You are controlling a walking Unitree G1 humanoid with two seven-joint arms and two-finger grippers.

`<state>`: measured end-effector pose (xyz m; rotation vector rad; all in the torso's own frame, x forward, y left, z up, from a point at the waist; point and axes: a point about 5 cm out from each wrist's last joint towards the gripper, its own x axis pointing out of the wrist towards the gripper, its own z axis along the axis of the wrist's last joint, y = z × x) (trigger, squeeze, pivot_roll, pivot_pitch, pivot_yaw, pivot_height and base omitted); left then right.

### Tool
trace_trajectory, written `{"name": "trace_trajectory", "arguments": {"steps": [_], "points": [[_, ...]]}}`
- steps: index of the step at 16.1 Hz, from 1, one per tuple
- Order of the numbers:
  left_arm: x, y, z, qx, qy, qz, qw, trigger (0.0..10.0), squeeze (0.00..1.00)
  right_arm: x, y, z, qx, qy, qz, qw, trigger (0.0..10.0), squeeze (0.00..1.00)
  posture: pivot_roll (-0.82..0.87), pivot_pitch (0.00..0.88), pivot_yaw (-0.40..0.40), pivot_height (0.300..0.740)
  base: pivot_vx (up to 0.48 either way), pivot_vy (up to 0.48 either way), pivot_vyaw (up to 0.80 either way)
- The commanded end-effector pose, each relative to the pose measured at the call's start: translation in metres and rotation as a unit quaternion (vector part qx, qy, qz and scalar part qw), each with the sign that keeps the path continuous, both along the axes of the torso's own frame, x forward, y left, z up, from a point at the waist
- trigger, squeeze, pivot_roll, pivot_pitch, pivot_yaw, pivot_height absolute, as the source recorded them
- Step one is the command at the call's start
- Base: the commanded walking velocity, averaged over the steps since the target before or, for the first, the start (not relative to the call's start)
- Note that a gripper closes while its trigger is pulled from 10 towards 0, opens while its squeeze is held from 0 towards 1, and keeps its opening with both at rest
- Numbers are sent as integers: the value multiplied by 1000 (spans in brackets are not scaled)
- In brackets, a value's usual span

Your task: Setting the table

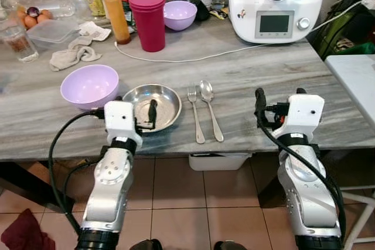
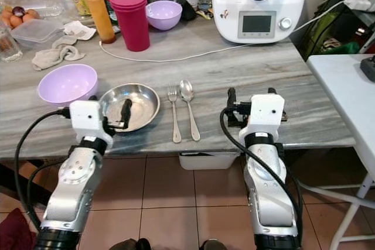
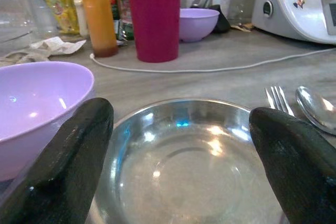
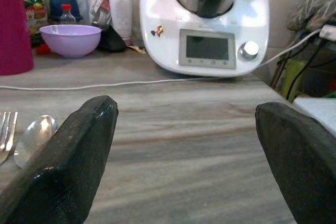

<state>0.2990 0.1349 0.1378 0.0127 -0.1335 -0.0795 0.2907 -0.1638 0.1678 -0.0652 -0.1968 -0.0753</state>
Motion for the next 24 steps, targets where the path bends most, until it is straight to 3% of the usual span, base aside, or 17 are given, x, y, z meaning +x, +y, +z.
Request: {"name": "trace_trajectory", "arguments": {"steps": [1, 8, 14, 17, 21, 22, 24], "points": [[1, 1, -1, 3, 2, 3, 1000, 10000, 0, -1, -1, 4, 5, -5, 1, 1000, 10000, 0, -237, 97, 20, 740, -274, 0, 0], [9, -6, 2, 5, 1, -14, 1000, 10000, 0, -4, -2, -2, 20, 15, -7, 1000, 10000, 0, -274, 113, 53, 740, -326, 0, 0], [12, -11, 1, 4, 7, -26, 1000, 10000, 0, -8, 5, -1, 45, 16, 25, 999, 10000, 0, -266, 135, 59, 740, -355, 0, 0], [6, -11, -2, 5, 9, -26, 1000, 10000, 0, -6, 8, -6, 10, 24, 24, 999, 10000, 0, -242, 135, 61, 740, -352, 0, 0], [3, -8, -8, 15, 7, -14, 1000, 10000, 0, -3, 4, -11, 9, 30, 14, 999, 10000, 0, -217, 120, 50, 740, -166, 0, 0], [4, -6, -8, 11, 9, -10, 1000, 10000, 0, -3, 5, -15, 39, 41, 32, 998, 10000, 0, -203, 114, 45, 740, 0, 0, 0], [3, -3, -5, -1, -3, -17, 1000, 10000, 0, -1, 8, -14, 35, 32, 46, 998, 10000, 0, -185, 104, 45, 740, 0, 0, 0]]}}
